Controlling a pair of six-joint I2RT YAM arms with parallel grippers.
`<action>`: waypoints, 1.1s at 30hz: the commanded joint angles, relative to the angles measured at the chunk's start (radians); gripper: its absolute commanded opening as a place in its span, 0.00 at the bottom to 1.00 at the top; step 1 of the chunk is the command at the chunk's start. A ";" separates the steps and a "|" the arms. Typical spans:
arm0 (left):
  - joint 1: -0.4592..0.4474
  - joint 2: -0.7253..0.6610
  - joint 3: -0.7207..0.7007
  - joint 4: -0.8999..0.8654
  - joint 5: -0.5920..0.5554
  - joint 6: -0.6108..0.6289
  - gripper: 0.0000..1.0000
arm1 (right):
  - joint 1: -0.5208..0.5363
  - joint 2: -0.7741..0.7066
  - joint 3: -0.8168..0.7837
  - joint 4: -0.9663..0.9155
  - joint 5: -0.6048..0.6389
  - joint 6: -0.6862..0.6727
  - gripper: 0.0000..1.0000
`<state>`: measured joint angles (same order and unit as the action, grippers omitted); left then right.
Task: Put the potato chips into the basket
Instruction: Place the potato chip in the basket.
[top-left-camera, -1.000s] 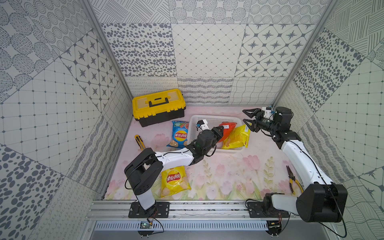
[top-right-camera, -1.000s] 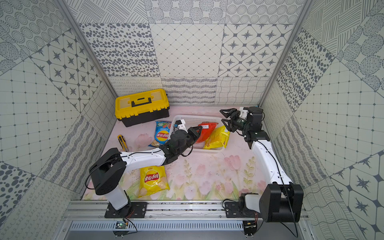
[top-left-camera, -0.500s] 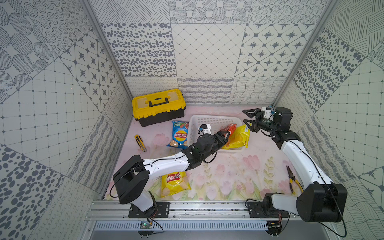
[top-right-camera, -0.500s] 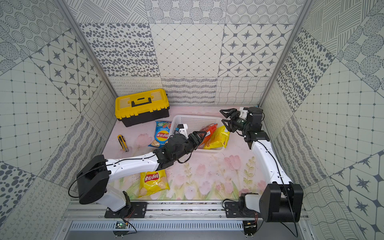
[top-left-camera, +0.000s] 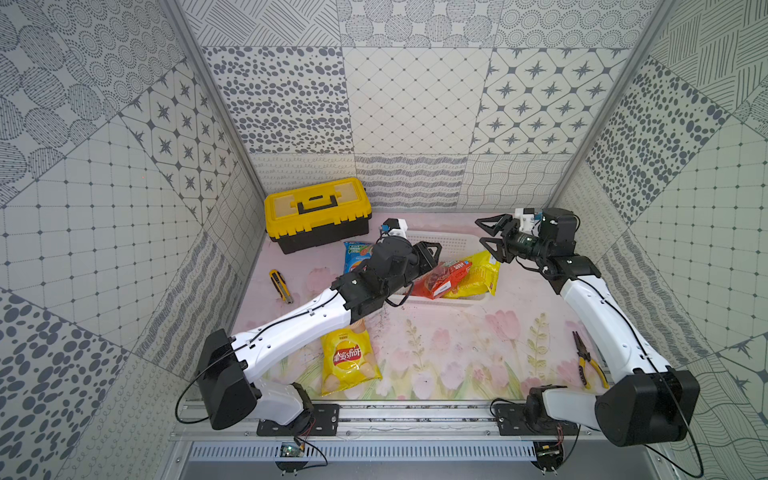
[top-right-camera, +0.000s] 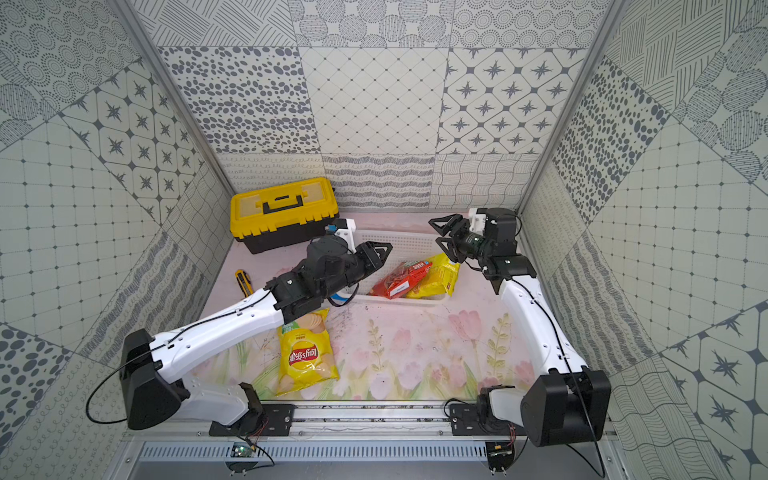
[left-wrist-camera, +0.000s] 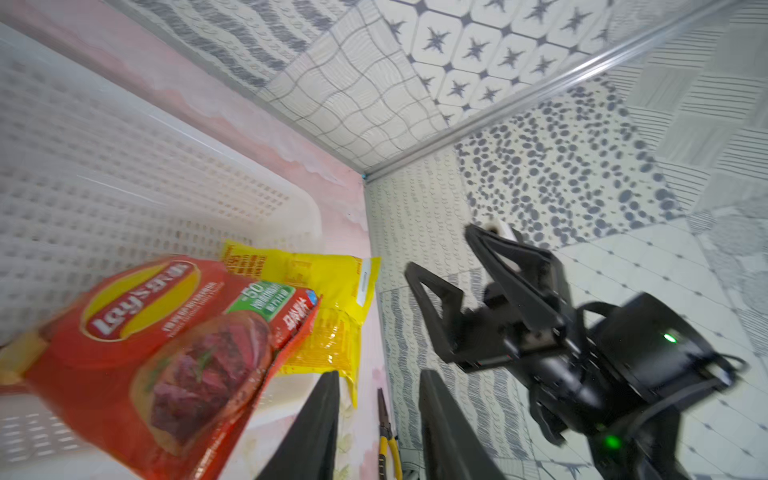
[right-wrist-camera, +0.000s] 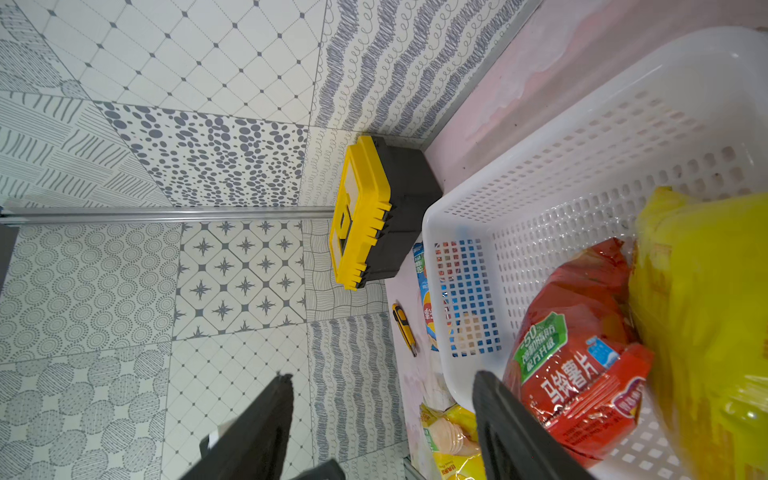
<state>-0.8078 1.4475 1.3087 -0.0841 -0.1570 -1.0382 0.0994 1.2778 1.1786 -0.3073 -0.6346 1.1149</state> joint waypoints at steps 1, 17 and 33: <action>0.121 0.133 0.217 -0.584 0.115 0.214 0.33 | 0.019 -0.024 0.055 -0.106 0.046 -0.128 0.73; 0.239 0.452 0.302 -0.557 0.291 0.289 0.27 | 0.313 -0.019 0.025 -0.283 0.387 -0.190 0.82; 0.238 0.505 0.230 -0.462 0.361 0.261 0.24 | 0.469 -0.019 -0.061 -0.251 0.557 -0.094 0.97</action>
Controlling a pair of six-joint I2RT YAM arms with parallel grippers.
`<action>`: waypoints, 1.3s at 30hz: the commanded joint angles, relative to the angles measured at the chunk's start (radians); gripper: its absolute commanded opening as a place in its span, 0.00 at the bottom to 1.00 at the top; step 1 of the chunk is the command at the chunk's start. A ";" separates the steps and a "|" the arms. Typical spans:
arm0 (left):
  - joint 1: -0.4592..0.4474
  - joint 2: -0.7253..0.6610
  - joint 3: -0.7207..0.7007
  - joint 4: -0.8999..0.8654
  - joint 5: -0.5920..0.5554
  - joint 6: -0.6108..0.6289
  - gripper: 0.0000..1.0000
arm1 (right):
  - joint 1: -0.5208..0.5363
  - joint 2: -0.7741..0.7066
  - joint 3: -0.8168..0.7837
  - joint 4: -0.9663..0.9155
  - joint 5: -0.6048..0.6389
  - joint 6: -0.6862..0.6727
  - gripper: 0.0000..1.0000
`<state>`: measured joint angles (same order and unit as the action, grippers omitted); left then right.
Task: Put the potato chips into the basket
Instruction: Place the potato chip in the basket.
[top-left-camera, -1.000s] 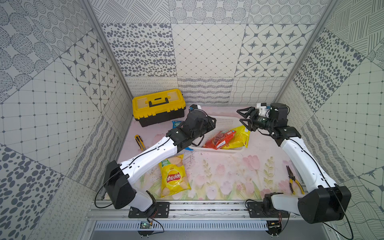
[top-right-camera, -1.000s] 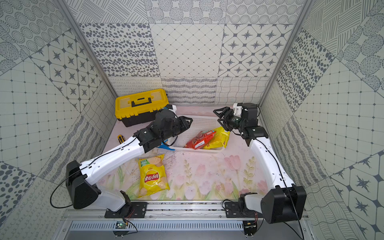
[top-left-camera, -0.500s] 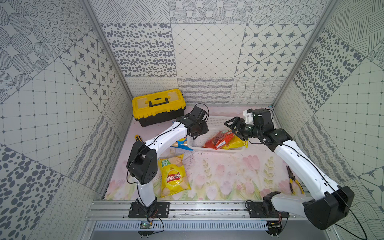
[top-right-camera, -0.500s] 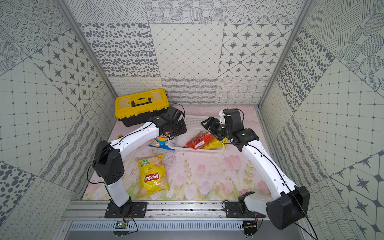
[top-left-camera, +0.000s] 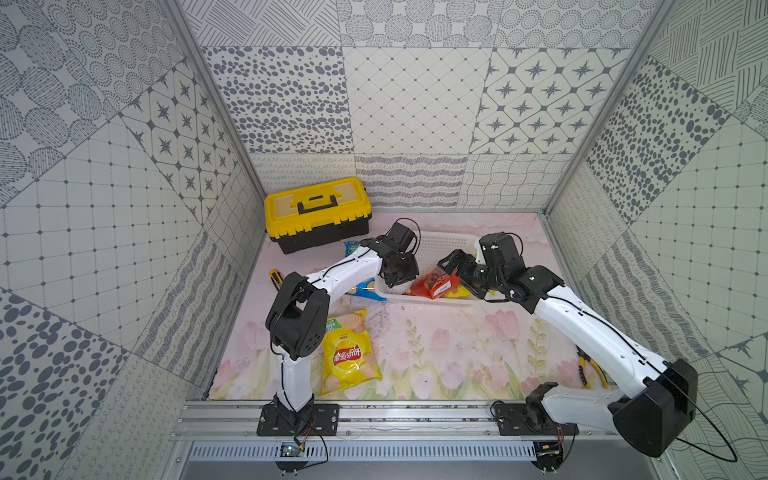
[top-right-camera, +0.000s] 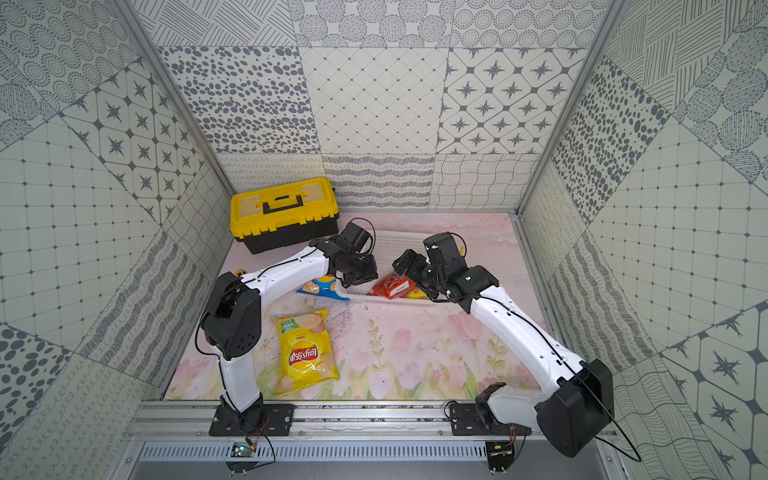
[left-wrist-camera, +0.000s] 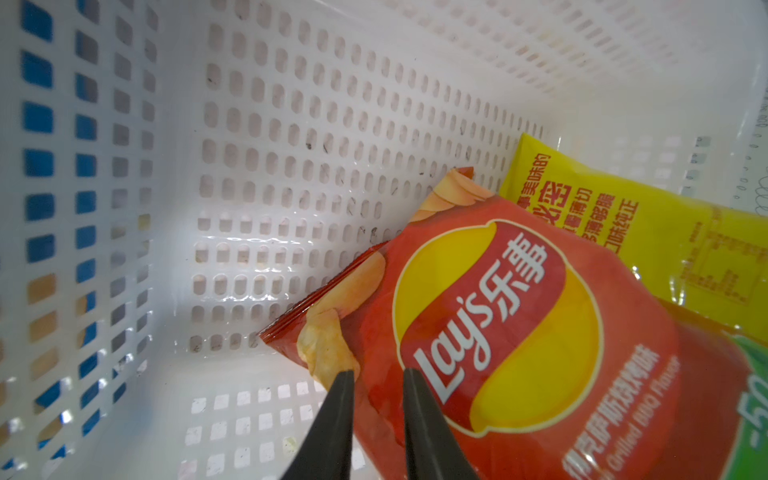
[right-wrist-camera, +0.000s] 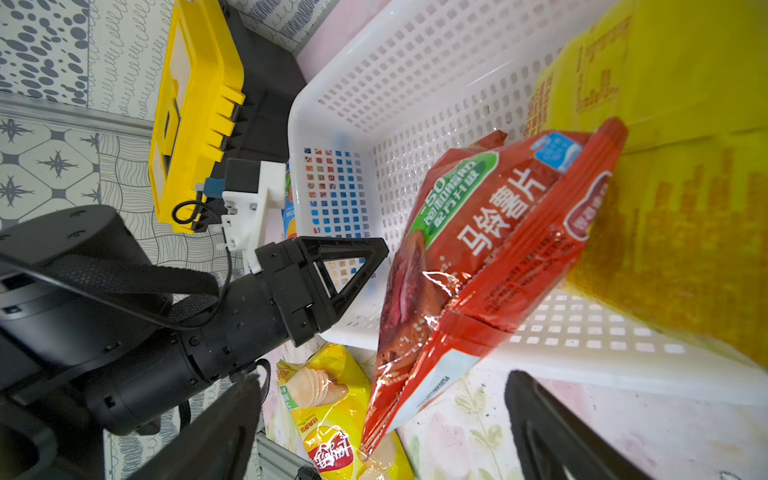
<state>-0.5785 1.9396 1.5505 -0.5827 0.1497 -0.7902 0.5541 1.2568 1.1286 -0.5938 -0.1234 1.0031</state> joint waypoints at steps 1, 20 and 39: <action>0.009 0.014 -0.019 0.045 0.058 0.012 0.25 | 0.015 0.004 -0.012 0.035 0.050 0.021 0.97; 0.009 0.037 -0.043 0.093 0.088 -0.016 0.22 | 0.040 0.039 -0.071 0.108 0.098 0.061 0.97; 0.009 0.097 0.001 0.103 0.108 -0.036 0.22 | -0.039 0.150 0.038 0.157 0.069 0.026 0.97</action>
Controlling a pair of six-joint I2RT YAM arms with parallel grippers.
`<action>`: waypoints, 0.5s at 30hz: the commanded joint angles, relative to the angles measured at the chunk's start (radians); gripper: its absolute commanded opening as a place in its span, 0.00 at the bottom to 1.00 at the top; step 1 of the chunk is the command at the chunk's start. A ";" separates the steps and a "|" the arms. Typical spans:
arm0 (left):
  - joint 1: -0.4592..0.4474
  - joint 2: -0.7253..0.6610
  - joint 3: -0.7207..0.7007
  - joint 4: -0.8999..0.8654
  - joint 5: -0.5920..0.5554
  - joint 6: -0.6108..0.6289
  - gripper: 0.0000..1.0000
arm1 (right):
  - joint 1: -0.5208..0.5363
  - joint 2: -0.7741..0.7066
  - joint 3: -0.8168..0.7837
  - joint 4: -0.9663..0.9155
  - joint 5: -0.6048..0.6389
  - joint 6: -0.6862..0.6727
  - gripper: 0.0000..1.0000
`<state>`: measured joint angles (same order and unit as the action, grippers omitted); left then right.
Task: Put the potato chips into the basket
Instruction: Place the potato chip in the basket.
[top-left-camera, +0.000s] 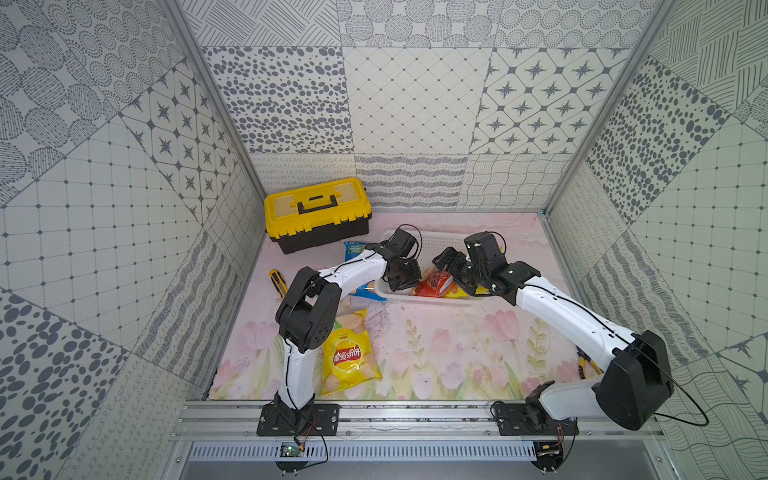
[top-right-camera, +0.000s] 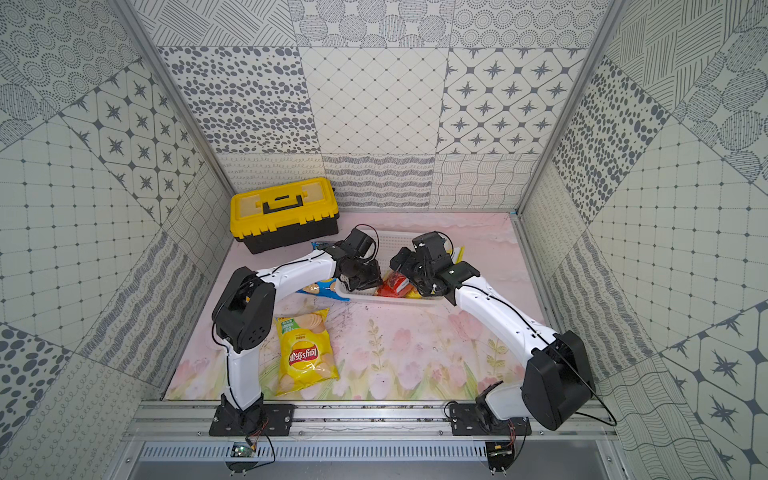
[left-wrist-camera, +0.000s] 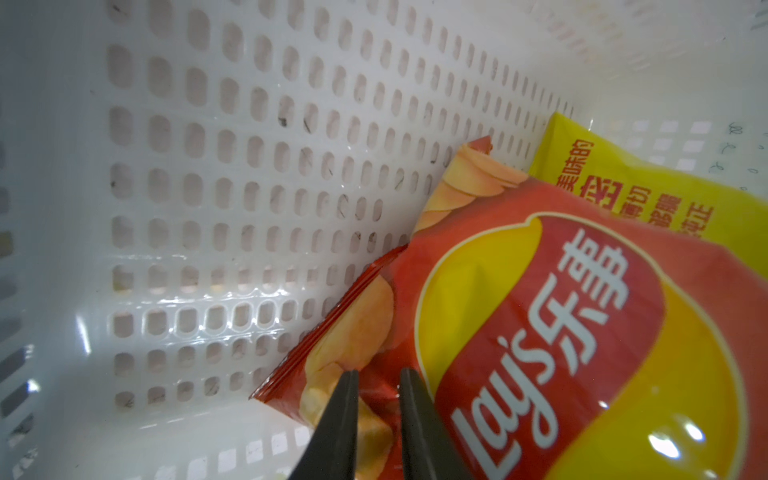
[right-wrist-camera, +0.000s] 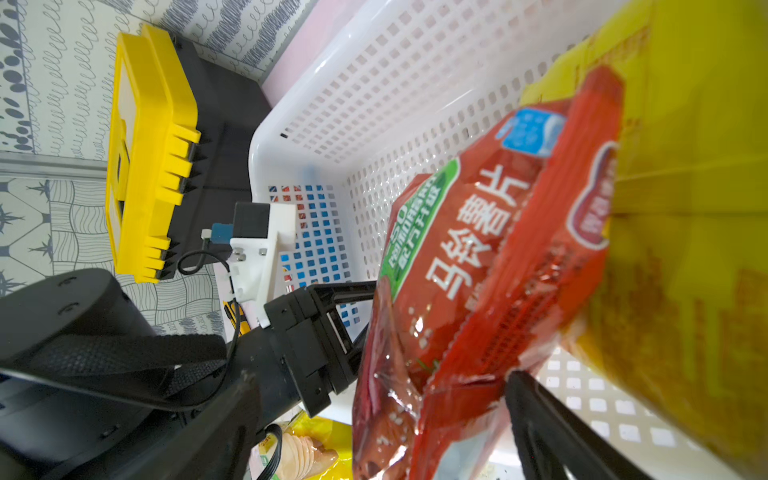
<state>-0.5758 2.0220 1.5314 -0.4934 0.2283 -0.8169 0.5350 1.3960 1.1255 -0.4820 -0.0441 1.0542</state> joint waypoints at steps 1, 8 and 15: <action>0.006 0.016 0.023 0.017 0.033 -0.012 0.22 | -0.027 0.013 0.046 0.048 -0.016 -0.027 0.97; -0.006 0.052 0.064 0.033 0.059 -0.034 0.22 | -0.056 0.032 0.092 0.051 -0.039 -0.041 0.97; -0.027 0.092 0.115 0.039 0.067 -0.056 0.22 | -0.063 0.074 0.144 0.050 -0.049 -0.048 0.97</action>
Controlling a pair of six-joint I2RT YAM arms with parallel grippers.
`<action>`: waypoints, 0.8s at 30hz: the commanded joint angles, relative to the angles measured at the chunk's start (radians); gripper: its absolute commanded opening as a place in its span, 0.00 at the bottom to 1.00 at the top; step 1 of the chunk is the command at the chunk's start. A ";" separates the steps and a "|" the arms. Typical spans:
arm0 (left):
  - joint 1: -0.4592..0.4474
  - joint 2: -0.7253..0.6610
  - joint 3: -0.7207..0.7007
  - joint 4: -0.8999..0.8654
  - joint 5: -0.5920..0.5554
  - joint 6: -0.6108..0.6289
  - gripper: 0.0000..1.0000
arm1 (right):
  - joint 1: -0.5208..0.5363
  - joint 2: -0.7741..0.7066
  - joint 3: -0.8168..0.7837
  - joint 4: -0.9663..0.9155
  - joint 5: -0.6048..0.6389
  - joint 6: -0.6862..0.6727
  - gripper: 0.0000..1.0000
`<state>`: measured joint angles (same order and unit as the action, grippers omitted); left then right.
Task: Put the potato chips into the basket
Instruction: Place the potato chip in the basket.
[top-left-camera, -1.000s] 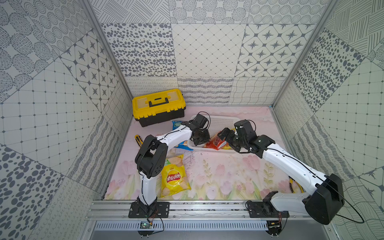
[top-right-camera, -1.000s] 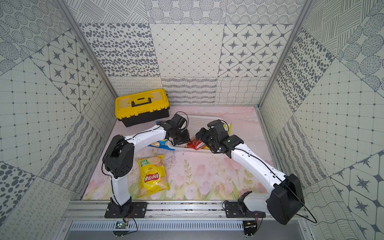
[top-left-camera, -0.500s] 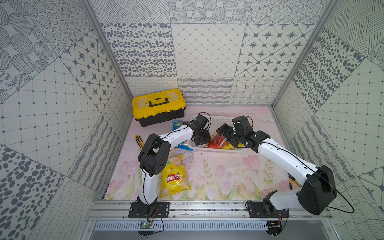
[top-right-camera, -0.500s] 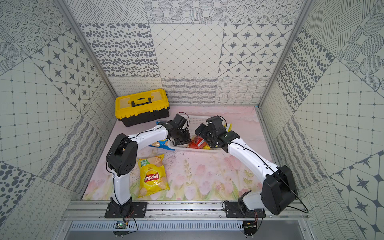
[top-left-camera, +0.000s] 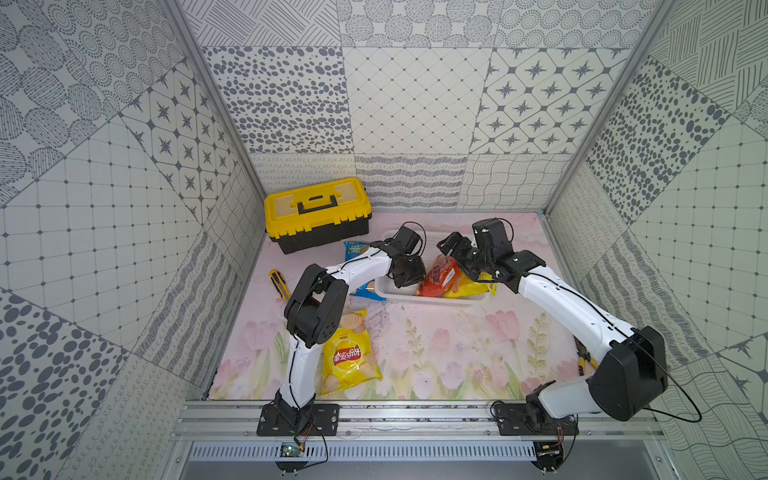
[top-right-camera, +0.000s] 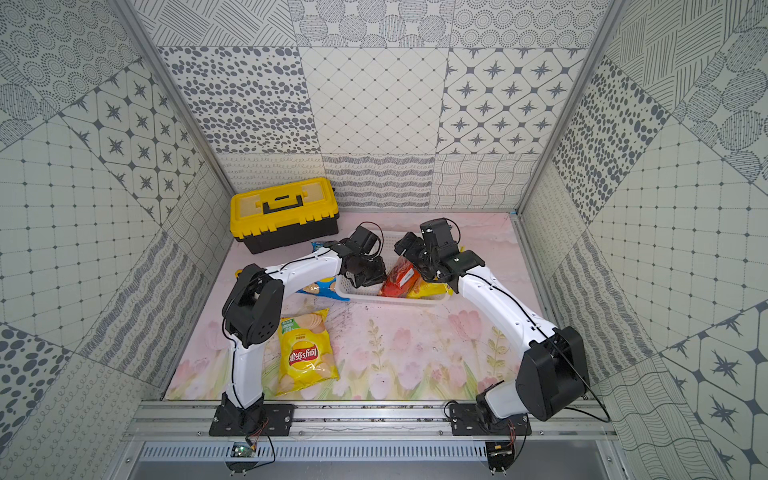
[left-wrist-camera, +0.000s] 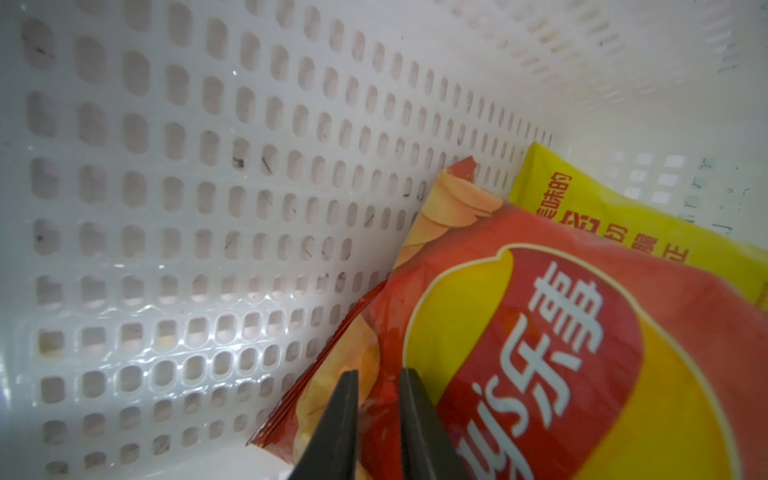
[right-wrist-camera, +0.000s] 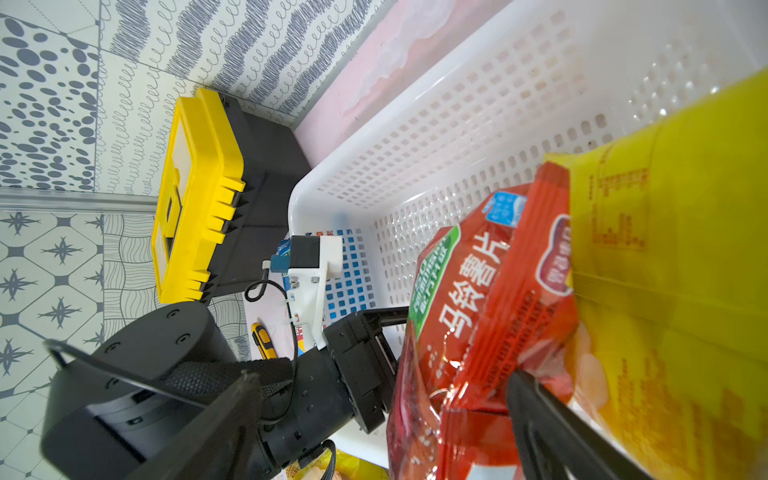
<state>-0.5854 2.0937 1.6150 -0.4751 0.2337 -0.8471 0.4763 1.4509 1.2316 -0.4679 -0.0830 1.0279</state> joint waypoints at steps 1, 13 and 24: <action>-0.020 0.024 0.038 0.020 0.061 -0.028 0.22 | -0.004 0.027 0.046 0.036 -0.012 -0.022 0.97; -0.038 0.056 0.087 0.021 0.063 -0.060 0.22 | -0.059 0.001 0.067 0.036 -0.036 -0.028 0.97; -0.051 0.085 0.111 0.062 0.073 -0.100 0.22 | -0.064 -0.047 0.111 0.036 -0.052 -0.037 0.97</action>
<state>-0.6254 2.1654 1.7088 -0.4595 0.2600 -0.9173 0.4118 1.4380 1.3048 -0.4664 -0.1265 1.0088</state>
